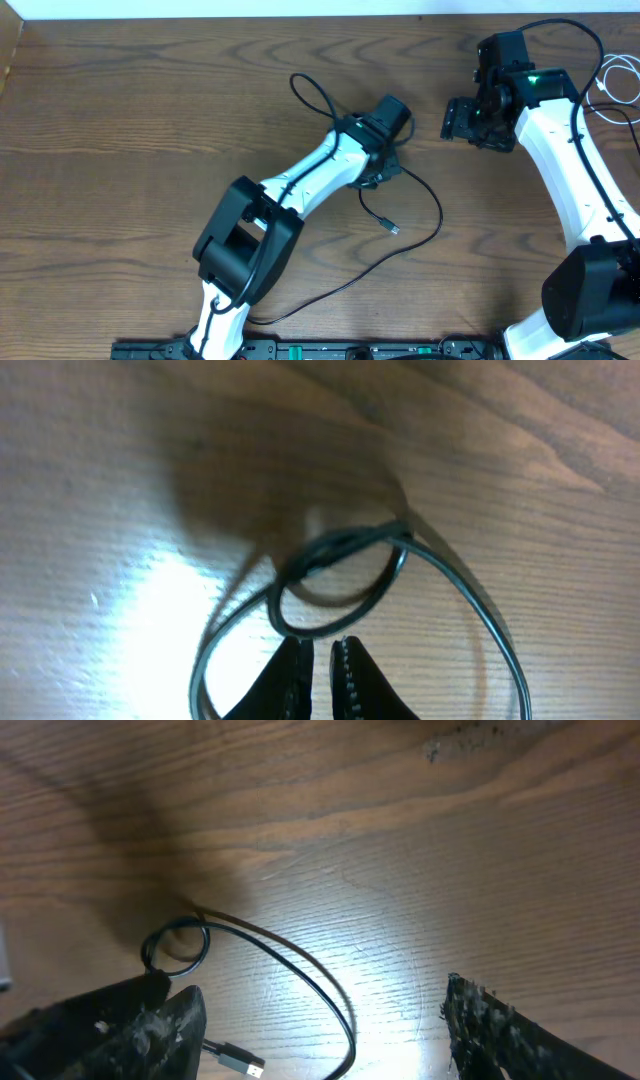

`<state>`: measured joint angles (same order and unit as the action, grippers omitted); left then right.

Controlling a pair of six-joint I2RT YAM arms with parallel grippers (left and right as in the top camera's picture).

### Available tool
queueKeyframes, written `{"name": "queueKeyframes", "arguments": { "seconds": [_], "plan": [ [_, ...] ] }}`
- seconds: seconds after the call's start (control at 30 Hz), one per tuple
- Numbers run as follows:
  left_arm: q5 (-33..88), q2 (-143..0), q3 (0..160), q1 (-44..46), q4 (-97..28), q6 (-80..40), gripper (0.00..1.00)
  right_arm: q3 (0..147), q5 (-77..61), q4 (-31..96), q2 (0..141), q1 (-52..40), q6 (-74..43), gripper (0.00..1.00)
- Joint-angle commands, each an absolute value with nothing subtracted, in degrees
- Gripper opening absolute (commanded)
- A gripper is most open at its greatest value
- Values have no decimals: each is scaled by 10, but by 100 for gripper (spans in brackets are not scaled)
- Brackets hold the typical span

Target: Untangle cables

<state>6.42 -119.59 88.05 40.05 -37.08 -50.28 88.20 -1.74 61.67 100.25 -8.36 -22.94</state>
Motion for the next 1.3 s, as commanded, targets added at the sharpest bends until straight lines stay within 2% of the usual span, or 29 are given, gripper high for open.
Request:
{"name": "queueKeyframes", "arguments": {
  "seconds": [0.0,0.33,0.5,1.17,1.27],
  "plan": [
    [4,-1210,891,420,-373,-561,13,875,-16,617,1005,-84,-222,73],
    [-40,-1227,890,429,-373,-599,17,875,-16,622,1005,-84,-217,73],
    [-42,-1244,890,429,-357,-618,31,875,-17,622,1005,-84,-215,73],
    [-72,-1258,890,422,-307,-618,29,875,-17,626,1005,-86,-204,73],
    [-72,-1263,890,418,-303,-618,19,875,-17,626,1005,-86,-196,73]
  ]
}}
